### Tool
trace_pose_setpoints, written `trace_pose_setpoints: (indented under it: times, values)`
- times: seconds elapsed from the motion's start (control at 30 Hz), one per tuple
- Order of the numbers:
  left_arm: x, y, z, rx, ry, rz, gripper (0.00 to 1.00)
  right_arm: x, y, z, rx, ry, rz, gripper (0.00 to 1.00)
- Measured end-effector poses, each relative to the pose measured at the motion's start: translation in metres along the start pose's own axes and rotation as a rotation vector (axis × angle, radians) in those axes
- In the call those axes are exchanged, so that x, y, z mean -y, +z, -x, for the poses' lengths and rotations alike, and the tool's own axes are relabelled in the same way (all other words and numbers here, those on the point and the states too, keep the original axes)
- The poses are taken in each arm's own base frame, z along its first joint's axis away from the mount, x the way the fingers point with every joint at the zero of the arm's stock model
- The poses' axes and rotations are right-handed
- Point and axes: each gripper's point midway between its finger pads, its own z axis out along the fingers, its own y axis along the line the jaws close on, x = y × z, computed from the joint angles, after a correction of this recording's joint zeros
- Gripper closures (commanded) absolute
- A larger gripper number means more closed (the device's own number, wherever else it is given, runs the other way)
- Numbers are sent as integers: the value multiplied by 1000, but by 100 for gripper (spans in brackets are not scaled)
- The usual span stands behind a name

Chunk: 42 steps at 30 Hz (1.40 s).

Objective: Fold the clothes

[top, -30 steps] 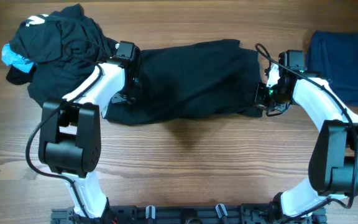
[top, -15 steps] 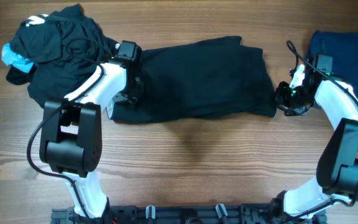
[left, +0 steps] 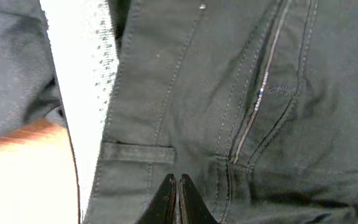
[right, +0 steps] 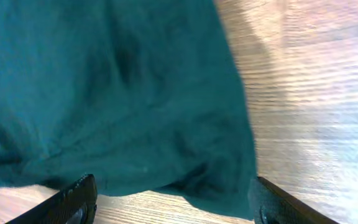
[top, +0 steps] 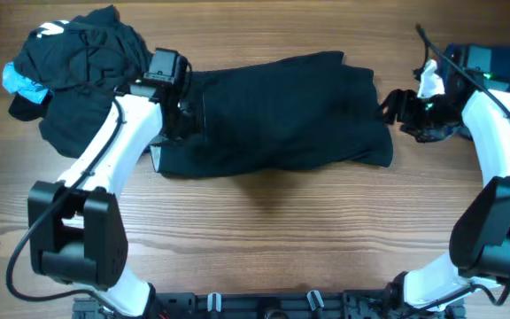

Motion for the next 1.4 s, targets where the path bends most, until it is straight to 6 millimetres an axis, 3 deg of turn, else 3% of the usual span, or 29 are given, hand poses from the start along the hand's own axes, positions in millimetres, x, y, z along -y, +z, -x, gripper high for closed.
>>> trace_pose_setpoints:
  times: [0.2, 0.3, 0.43, 0.5, 0.67, 0.77, 0.97, 1.4]
  values:
    - [-28, 1, 5, -23, -93, 23, 96, -21, 7, -2, -10, -90, 27, 20]
    - [-36, 2, 13, -7, -138, 11, 96, -43, 16, -7, -24, -180, 40, 19]
    - [-30, 6, 28, 11, -129, -100, 96, -79, 31, -17, -46, -302, 50, 17]
    - [-29, 12, 29, -14, -135, -151, 96, -87, 34, -22, -56, -330, 47, 17]
    - [-48, 19, 35, -72, -279, -258, 96, -88, 35, -22, -56, -338, 39, 16]
    - [-64, 18, 42, -73, -391, -284, 89, -88, 35, -21, -52, -340, 36, 13]
    - [-59, 17, 51, -53, -462, -322, 72, -86, 35, -20, -48, -342, 25, 12]
    - [-56, 49, 70, -23, -488, -340, 71, -85, 35, -21, -54, -339, 20, 11]
